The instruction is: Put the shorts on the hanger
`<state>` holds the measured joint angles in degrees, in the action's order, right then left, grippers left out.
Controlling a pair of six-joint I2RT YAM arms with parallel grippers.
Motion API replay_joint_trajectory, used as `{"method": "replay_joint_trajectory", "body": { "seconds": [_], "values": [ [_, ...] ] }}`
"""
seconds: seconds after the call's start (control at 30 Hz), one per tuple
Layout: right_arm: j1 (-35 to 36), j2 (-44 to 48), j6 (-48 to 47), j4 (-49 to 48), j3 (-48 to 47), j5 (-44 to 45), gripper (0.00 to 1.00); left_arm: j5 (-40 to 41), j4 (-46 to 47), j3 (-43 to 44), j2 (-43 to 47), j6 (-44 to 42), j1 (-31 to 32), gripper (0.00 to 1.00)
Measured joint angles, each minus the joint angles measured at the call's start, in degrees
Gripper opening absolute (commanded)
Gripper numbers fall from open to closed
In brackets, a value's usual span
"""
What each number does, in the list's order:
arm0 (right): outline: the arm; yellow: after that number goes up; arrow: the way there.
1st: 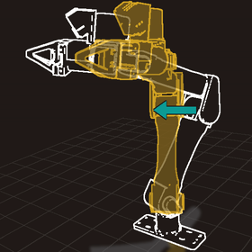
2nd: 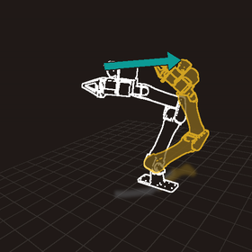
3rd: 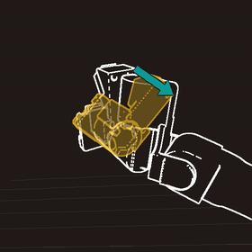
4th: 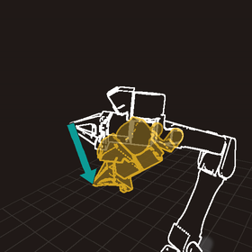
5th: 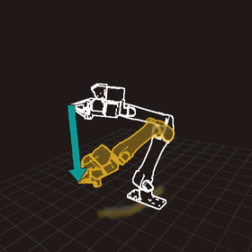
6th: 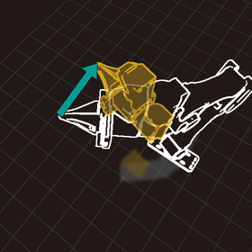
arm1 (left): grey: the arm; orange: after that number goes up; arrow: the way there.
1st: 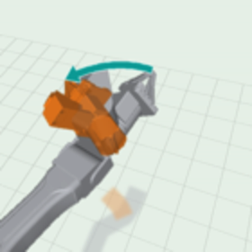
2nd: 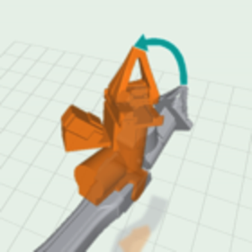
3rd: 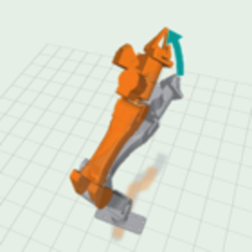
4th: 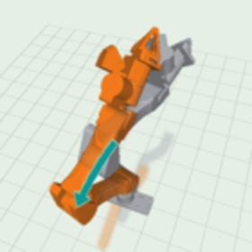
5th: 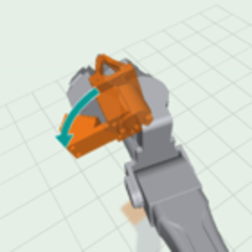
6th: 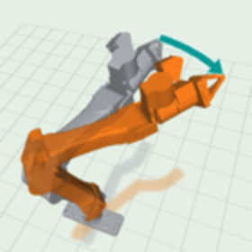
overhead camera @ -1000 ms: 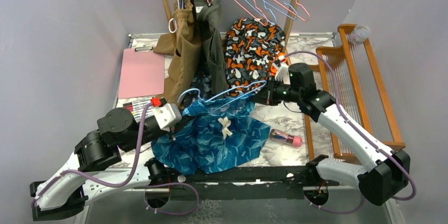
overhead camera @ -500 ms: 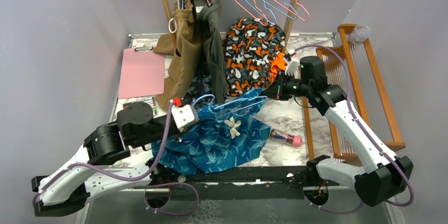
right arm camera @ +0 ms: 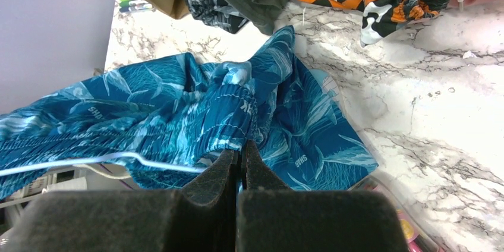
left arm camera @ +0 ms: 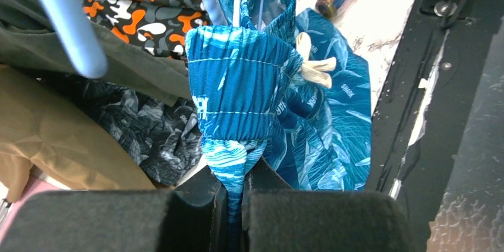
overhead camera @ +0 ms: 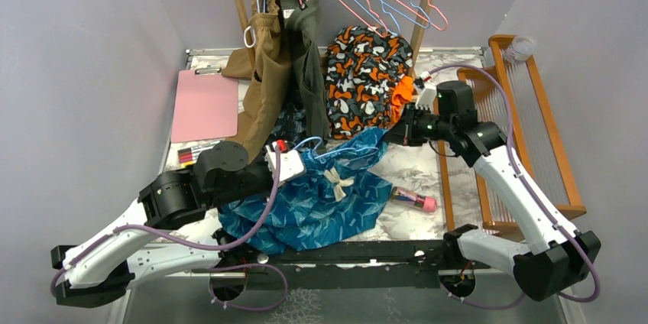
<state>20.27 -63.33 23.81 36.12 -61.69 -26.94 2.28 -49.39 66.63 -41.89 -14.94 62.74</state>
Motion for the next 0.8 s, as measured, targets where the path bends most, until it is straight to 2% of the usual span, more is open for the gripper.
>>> {"method": "replay_joint_trajectory", "body": {
  "seconds": [0.4, 0.57, 0.8],
  "values": [
    [-0.02, 0.44, 0.15, 2.36, -2.08, 1.09, 0.01, 5.73, -0.02, -1.25, -3.80, -2.43, 0.00, 0.00],
    [-0.02, 0.44, 0.39, 3.54, -4.90, 2.97, 0.01, 3.45, 0.09, -1.77, -5.46, -3.23, 0.00, 0.00],
    [-0.02, 0.42, 1.27, 4.02, -7.19, 4.42, 0.01, -0.28, 1.11, -2.25, -2.93, -3.23, 0.00, 0.00]
  ]
}}
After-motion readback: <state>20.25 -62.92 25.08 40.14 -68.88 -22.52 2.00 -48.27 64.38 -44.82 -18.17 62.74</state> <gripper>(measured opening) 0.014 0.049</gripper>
